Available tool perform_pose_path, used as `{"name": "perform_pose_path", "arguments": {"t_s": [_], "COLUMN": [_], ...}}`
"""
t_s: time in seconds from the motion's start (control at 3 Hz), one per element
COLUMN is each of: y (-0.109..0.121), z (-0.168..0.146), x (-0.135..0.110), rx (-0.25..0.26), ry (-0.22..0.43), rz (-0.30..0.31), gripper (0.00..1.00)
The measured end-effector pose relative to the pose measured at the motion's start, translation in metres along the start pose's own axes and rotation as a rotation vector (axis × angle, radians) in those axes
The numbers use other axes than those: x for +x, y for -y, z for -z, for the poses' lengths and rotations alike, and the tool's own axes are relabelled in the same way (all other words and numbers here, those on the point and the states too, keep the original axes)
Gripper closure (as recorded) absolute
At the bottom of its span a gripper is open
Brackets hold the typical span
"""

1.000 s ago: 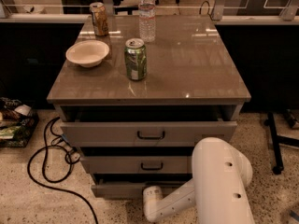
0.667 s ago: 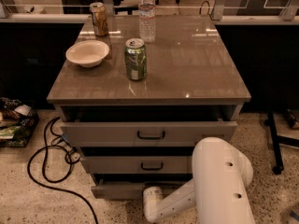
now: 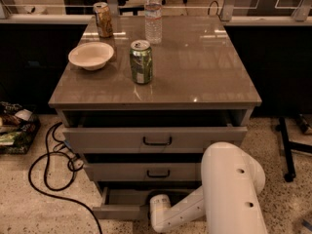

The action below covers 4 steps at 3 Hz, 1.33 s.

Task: Open bottom drawer

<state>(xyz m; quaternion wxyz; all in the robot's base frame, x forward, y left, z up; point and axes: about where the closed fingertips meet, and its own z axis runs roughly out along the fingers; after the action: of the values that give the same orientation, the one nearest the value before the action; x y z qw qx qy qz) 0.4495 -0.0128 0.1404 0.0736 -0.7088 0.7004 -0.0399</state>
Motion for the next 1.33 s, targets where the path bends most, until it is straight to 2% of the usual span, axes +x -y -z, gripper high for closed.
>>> {"name": "perform_pose_path", "arguments": {"t_s": [0.33,0.67,1.0,1.33], "y": [-0.023,-0.021,-0.048,-0.045], "z": [0.004,0.004,0.009,0.009], "x": [-0.012,-0.012,-0.024,-0.024], "rx": [-0.016,-0.016,-0.029,-0.029], "ry": [-0.005,-0.005,0.000,0.000], "rz": [0.014,0.014,0.025,0.025], "gripper": [1.00,1.00,1.00,1.00]}}
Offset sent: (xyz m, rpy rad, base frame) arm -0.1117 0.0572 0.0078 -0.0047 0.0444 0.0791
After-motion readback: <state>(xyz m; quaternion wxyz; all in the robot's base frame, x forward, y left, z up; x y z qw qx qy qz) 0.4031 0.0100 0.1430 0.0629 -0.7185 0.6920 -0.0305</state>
